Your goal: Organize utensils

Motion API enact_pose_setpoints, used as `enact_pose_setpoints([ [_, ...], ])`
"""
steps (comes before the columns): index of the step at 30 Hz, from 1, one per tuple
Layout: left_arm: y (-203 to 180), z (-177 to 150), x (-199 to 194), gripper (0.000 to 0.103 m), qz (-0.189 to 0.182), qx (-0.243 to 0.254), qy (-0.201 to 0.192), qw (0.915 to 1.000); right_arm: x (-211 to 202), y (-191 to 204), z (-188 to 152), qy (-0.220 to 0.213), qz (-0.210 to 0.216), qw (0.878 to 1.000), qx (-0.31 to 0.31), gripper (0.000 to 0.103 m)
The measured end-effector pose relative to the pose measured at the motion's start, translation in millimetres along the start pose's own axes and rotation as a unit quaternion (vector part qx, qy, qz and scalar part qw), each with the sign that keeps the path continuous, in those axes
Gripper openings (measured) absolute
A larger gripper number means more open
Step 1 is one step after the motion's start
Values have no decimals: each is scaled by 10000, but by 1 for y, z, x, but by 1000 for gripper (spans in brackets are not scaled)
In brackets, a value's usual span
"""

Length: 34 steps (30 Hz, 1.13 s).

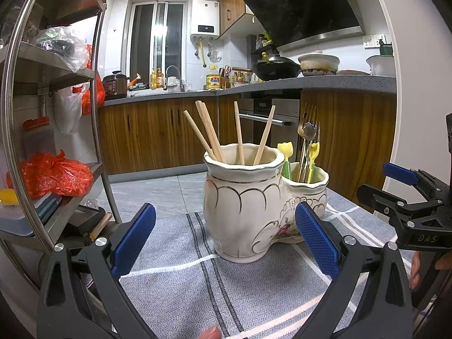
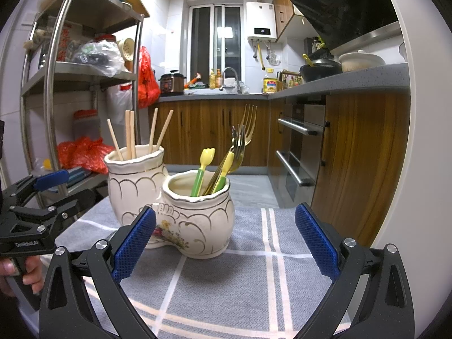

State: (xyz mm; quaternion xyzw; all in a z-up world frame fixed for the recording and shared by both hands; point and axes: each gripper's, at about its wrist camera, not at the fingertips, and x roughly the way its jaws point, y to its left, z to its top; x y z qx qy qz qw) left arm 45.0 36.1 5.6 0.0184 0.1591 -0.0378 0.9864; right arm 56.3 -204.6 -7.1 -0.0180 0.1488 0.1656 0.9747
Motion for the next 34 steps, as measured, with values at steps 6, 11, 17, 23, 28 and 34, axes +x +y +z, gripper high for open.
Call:
enact_pose_setpoints([
  [6,0,0,-1,97,-13,0,1,10000,0,0,0,1,4,10000,2,98],
  [11,0,0,-1,97,-13,0,1,10000,0,1,0,-4,-1,10000,0,98],
  [17,-1,0,-1,97,-13,0,-5,10000,0,1,1,1,-1,10000,2,98],
  [23,-1,0,-1,97,-13,-3,-8,10000,0,1,1,0,-1,10000,3,98],
  [28,1,2,-3,97,-15,-25,-23,10000,0,1,1,-1,-1,10000,2,98],
  [34,1,2,-3,97,-14,-25,-26,10000,0,1,1,-1,2,10000,3,98],
])
